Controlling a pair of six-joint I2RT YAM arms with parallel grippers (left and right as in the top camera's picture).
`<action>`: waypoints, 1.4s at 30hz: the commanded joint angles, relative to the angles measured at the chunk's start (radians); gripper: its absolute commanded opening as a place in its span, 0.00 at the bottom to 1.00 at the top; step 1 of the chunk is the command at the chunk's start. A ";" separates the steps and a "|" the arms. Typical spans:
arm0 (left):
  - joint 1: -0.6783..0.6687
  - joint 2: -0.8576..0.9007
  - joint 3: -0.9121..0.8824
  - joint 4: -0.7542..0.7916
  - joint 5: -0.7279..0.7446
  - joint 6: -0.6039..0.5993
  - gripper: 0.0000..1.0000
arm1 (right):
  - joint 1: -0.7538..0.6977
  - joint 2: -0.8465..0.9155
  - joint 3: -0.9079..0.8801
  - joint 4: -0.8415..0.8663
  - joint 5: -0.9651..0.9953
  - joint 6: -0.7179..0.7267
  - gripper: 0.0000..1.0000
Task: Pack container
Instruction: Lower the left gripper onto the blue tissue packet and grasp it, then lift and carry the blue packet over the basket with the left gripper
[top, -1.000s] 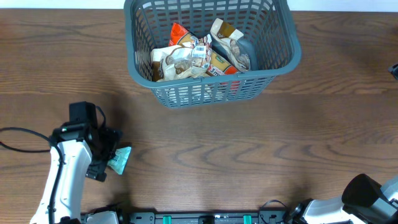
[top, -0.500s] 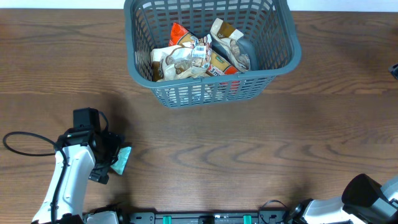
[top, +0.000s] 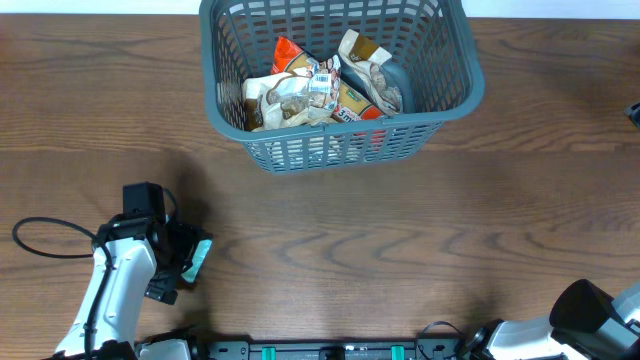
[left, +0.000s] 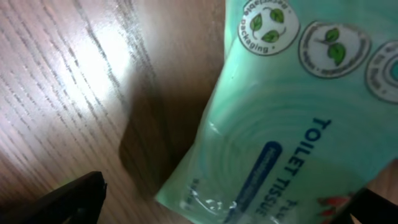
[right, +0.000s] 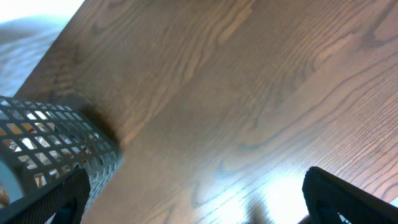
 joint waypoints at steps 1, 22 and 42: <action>0.004 -0.001 -0.006 0.006 -0.019 0.012 0.79 | -0.010 -0.003 0.013 -0.003 -0.003 -0.013 0.99; 0.004 -0.014 0.243 0.272 0.020 0.282 0.06 | -0.010 -0.003 0.013 -0.003 -0.003 -0.013 0.99; -0.337 0.116 1.037 0.606 0.122 0.632 0.06 | -0.009 -0.003 0.013 -0.003 -0.004 -0.013 0.99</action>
